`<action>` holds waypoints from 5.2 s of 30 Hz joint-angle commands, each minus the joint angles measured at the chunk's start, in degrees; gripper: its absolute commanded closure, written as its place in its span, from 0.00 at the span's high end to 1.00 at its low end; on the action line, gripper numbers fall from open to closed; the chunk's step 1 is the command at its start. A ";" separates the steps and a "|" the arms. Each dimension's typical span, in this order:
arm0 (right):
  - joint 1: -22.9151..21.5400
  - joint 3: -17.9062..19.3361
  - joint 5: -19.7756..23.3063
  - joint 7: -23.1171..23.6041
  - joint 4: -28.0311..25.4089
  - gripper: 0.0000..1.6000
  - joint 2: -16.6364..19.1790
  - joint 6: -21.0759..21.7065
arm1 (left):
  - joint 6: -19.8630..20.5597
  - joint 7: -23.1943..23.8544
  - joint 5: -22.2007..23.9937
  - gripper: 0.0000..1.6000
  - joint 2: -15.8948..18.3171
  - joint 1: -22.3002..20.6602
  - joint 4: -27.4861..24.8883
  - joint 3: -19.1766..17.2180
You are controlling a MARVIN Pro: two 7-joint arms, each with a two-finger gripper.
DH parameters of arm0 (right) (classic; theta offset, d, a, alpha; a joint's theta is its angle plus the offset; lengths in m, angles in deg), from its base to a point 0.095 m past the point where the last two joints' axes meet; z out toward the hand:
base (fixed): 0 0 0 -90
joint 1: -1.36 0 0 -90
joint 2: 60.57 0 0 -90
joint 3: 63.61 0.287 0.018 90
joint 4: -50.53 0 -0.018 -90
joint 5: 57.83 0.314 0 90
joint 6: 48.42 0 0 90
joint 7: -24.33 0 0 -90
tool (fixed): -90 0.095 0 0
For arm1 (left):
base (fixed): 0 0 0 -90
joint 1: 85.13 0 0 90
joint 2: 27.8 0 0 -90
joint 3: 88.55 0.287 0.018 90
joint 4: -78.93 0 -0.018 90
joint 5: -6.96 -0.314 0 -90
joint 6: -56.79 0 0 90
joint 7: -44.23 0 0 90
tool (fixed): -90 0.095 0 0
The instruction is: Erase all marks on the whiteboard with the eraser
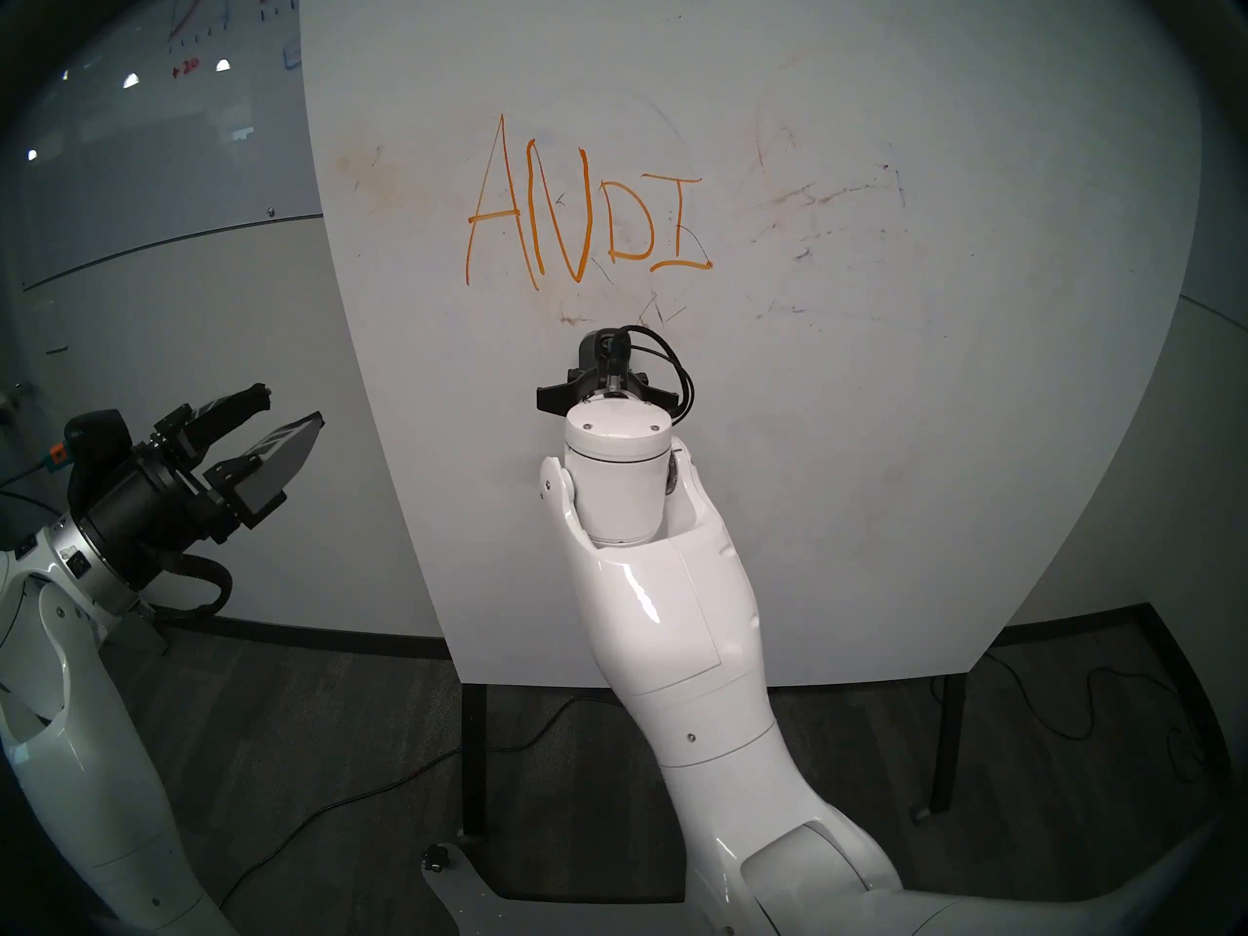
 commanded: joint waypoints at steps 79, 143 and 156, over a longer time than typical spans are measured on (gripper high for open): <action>-12.78 12.04 -12.60 13.49 -4.38 0.00 -6.93 -1.23 | 0.07 0.15 -0.09 1.00 0.11 -0.05 -0.93 0.05; -23.69 19.41 -17.15 15.23 6.11 0.00 -8.37 0.28 | 0.12 -0.07 0.05 1.00 0.11 -0.03 -0.93 0.13; -21.17 19.09 -17.35 15.45 5.02 0.00 -8.48 1.47 | 0.12 -0.06 0.04 1.00 0.11 -0.03 -0.93 0.13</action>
